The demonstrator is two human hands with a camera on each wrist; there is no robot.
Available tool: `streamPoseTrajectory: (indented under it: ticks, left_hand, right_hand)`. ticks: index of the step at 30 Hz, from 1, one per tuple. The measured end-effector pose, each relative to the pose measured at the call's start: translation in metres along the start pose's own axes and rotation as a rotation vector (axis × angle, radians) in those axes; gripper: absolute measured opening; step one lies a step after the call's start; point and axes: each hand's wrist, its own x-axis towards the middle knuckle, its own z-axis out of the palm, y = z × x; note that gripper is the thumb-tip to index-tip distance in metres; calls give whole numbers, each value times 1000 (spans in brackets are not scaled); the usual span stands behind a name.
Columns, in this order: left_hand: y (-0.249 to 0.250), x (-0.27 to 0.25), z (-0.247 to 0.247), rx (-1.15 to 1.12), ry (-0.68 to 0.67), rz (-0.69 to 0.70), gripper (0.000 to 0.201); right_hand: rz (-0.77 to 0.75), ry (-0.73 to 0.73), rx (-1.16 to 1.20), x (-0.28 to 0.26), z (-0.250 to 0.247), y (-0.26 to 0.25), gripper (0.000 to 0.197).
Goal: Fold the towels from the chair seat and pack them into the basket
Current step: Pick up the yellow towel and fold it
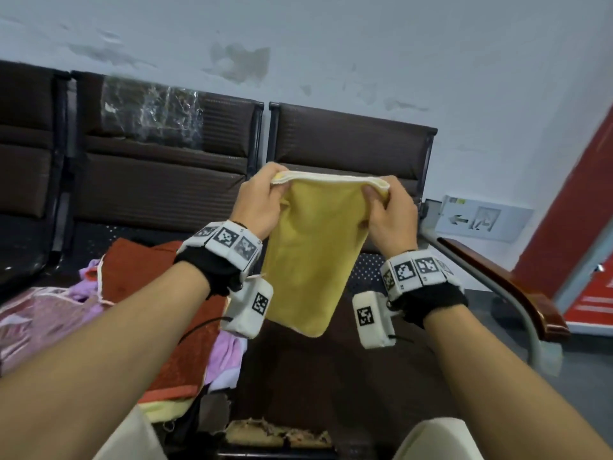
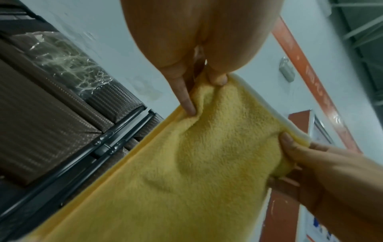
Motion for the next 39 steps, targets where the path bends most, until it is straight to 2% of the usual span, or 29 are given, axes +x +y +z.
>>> streamPoseTrajectory:
  ticks: [2, 4, 7, 10, 11, 13, 14, 17, 19, 21, 23, 25, 27, 32, 36, 38, 39]
  left_hand:
    - [-1, -25, 0, -57, 4, -6, 12]
    - [-9, -56, 0, -88, -40, -70, 12]
    - [-27, -108, -3, -25, -221, -145, 5]
    - [-37, -153, -8, -23, -451, -212, 19]
    - [-37, -165, -9, -11, -541, -240, 21]
    - [-36, -189, -8, -19, -701, -303, 19]
    - [-36, -198, -6, -34, -757, -335, 18]
    - [-39, -219, 1, -44, -842, -397, 29]
    - [-44, -225, 4, -9, -846, -401, 34]
    - [-51, -224, 8, -9, -776, -426, 36]
    - [-61, -217, 14, 1, -679, -458, 36]
    - [-72, -206, 21, 26, -624, -494, 37]
    - [-84, -192, 30, 32, -603, -518, 40]
    - [-118, -161, 58, 105, -578, -573, 32]
    - [-146, -145, 76, 195, -587, -585, 36]
    - [-157, -144, 84, 235, -622, -599, 30]
    - [-163, -144, 88, 263, -637, -609, 33]
  right_hand:
    - [67, -32, 121, -23, -6, 5, 8]
    - [106, -99, 162, -57, -15, 14, 8]
    - [149, -323, 33, -115, -31, 25, 18]
    - [282, -582, -103, -162, -50, 31, 34]
    - [311, -646, -171, -173, -54, 32, 31]
    - [342, -770, -318, -189, -62, 32, 11]
    - [361, -822, -351, -195, -65, 33, 13]
    - [415, -962, -320, -210, -68, 38, 29]
    - [443, -1050, -261, -213, -66, 42, 33]
    - [493, -1026, -141, -212, -61, 53, 26]
    - [570, -907, -47, -208, -51, 66, 17]
    - [659, -795, 21, -203, -37, 79, 17]
    - [668, -746, 5, -196, -22, 94, 21]
    - [661, -724, -99, -183, 11, 126, 26]
    - [665, -730, -183, -171, 35, 144, 21]
    - [684, -768, -270, -169, 44, 151, 22]
    - [688, -812, -333, -169, 46, 154, 23]
